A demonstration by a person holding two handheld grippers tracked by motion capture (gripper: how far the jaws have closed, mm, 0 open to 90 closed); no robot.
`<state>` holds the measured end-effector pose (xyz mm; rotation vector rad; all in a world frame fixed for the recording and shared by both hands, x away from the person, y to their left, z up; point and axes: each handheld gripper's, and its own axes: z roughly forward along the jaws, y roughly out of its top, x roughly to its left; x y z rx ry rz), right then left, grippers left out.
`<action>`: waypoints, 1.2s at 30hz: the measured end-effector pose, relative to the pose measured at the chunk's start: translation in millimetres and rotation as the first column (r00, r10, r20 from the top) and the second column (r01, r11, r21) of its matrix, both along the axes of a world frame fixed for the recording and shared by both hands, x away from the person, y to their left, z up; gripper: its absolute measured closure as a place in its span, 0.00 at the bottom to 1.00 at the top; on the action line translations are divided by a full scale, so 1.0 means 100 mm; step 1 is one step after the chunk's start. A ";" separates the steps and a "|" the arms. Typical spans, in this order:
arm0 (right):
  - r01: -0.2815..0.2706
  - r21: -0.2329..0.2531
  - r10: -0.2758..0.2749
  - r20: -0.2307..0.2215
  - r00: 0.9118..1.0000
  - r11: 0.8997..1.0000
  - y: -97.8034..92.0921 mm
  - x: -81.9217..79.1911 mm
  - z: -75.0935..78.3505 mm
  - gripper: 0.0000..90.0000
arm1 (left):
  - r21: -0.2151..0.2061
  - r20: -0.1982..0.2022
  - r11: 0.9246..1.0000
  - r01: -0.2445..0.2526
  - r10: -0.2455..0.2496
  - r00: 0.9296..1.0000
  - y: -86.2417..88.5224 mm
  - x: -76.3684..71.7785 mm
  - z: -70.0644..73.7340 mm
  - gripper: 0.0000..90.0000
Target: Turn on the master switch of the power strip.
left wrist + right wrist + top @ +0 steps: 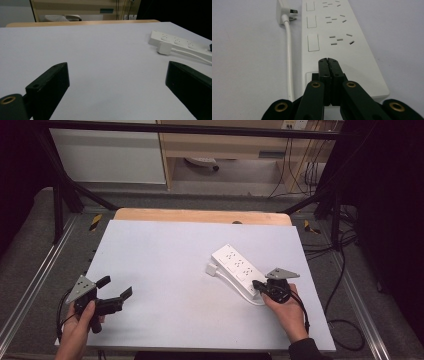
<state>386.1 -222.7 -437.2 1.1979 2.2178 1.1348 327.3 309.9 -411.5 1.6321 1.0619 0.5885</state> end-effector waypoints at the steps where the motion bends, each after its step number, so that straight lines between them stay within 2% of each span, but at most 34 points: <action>1: 0.001 0.000 -0.001 -0.002 1.000 1.000 0.00 0.00 0.00 1.00 | 0.000 0.000 1.000 0.000 0.000 1.000 0.00 0.00 0.00 0.06; 19: 0.004 -0.015 -0.004 0.007 1.000 1.000 0.01 -0.02 0.00 1.00 | 0.000 0.002 1.000 0.002 -0.002 1.000 0.00 0.00 0.00 0.06; 36: 0.006 0.002 -0.006 0.008 1.000 1.000 0.01 -0.03 -0.03 1.00 | 0.003 -0.003 1.000 0.001 -0.001 1.000 0.00 0.00 0.00 0.06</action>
